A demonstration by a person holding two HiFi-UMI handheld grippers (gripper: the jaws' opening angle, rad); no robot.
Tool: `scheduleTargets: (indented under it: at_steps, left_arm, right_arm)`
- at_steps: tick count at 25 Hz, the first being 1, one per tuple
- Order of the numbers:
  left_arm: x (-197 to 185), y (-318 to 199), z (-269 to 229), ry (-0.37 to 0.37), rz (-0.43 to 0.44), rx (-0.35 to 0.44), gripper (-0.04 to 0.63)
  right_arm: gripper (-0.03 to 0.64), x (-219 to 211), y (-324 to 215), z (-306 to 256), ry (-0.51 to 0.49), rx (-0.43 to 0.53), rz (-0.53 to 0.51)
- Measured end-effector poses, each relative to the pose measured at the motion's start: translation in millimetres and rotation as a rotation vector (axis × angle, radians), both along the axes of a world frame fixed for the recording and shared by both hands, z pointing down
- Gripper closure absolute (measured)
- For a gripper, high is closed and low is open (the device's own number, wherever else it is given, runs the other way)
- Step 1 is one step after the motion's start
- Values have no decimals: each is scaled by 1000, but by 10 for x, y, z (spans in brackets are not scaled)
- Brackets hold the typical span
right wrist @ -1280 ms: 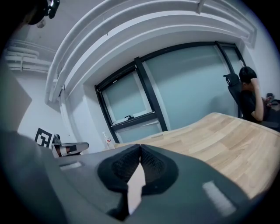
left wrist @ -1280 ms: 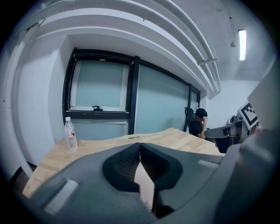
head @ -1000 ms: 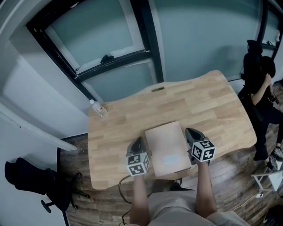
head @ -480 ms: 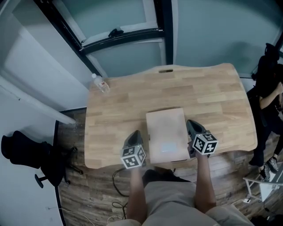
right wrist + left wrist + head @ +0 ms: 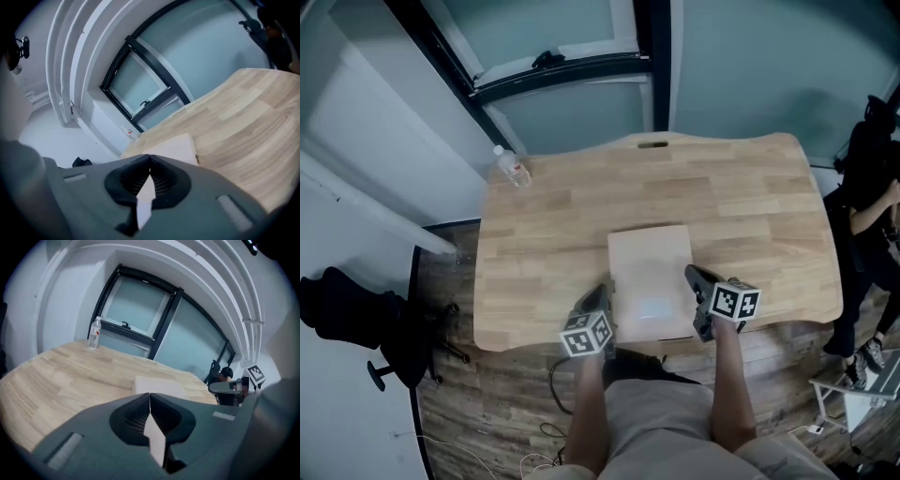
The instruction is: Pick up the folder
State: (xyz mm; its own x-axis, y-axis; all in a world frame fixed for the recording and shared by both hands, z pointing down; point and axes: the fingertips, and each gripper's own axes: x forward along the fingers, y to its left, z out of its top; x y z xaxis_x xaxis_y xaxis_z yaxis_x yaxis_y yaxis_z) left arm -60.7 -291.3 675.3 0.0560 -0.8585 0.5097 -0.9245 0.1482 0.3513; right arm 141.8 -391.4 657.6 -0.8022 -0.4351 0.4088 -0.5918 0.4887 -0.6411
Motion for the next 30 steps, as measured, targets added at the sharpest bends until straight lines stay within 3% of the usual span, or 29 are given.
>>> scheduleTargets:
  at_steps: [5, 10, 16, 21, 30]
  left_arm:
    - [8, -68, 329, 41, 36, -87, 586]
    - [18, -194, 366, 150, 48, -89, 580]
    - [45, -277, 390, 167, 86, -98, 461]
    - [131, -242, 571, 167, 150, -155, 386]
    - [89, -471, 670, 291, 96, -167, 288]
  right_arm:
    - [615, 28, -68, 111, 94, 12, -17]
    - [615, 162, -207, 191, 151, 12, 62]
    - [615, 233, -314, 255, 177, 30, 115]
    - [614, 173, -264, 317, 191, 29, 83]
    - [521, 214, -319, 339, 149, 11, 60]
